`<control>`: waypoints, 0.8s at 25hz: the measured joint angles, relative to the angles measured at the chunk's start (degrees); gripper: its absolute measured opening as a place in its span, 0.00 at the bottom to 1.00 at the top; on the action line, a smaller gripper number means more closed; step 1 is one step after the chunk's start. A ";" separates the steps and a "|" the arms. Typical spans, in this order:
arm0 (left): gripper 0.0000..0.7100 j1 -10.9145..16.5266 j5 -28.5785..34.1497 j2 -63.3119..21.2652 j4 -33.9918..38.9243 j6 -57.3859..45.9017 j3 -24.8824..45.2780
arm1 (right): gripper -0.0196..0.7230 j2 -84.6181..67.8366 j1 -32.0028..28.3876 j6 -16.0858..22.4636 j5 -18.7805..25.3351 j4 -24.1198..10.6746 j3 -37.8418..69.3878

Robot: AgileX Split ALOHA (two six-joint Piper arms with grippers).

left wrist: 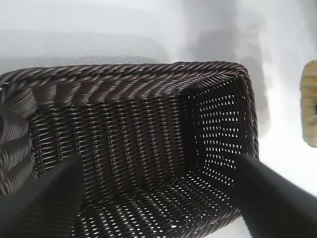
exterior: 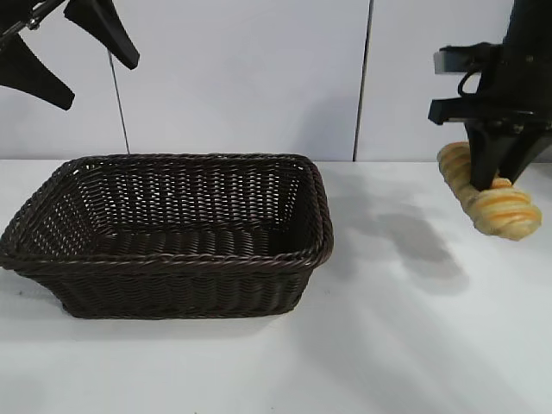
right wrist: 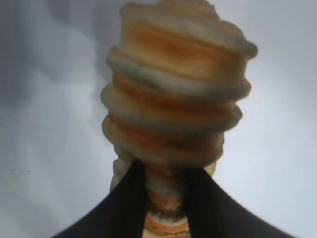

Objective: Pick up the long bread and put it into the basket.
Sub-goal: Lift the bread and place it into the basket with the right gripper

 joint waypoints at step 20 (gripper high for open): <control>0.84 0.00 0.26 0.00 1.21 0.06 0.00 | 0.28 -0.88 18.34 0.00 0.34 2.20 -0.04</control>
